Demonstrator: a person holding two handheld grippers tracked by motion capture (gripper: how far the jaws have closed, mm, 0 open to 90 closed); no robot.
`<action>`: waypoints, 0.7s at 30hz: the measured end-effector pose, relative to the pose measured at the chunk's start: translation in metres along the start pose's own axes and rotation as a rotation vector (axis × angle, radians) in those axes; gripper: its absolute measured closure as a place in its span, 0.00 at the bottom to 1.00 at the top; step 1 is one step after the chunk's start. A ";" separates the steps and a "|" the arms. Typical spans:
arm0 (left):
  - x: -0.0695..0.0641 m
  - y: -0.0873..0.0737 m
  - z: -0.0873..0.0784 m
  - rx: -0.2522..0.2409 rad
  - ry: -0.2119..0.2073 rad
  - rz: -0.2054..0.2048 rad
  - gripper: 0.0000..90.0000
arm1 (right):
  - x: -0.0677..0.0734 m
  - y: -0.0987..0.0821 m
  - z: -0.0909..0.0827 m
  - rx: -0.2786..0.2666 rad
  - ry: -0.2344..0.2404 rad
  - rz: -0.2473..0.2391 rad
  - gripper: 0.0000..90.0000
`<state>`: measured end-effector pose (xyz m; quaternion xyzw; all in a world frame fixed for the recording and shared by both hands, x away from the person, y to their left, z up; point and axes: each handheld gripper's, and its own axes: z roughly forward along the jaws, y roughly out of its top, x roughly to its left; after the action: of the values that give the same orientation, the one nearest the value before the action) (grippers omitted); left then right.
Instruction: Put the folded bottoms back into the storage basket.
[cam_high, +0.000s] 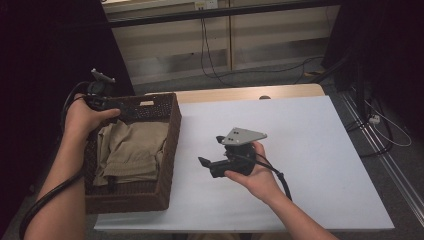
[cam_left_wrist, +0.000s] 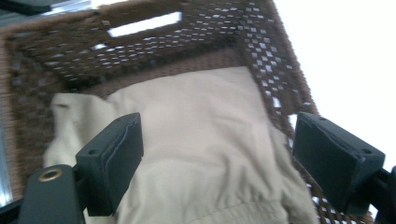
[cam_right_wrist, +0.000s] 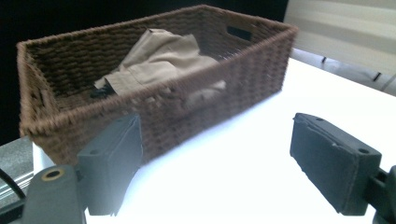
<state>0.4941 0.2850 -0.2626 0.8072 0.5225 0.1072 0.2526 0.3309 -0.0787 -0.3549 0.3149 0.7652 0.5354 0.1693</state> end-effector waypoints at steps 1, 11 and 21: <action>-0.003 -0.001 0.001 -0.001 -0.006 0.010 0.19 | -0.003 -0.004 -0.003 0.006 -0.008 0.002 0.19; -0.034 -0.008 0.011 -0.041 -0.070 0.073 0.18 | -0.027 -0.036 -0.035 0.036 -0.061 0.030 0.18; -0.046 -0.021 0.015 -0.134 -0.115 0.101 0.18 | -0.047 -0.065 -0.057 0.058 -0.094 0.062 0.18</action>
<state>0.4645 0.2462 -0.2819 0.8186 0.4576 0.1079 0.3298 0.3127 -0.1650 -0.3976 0.3681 0.7615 0.5025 0.1793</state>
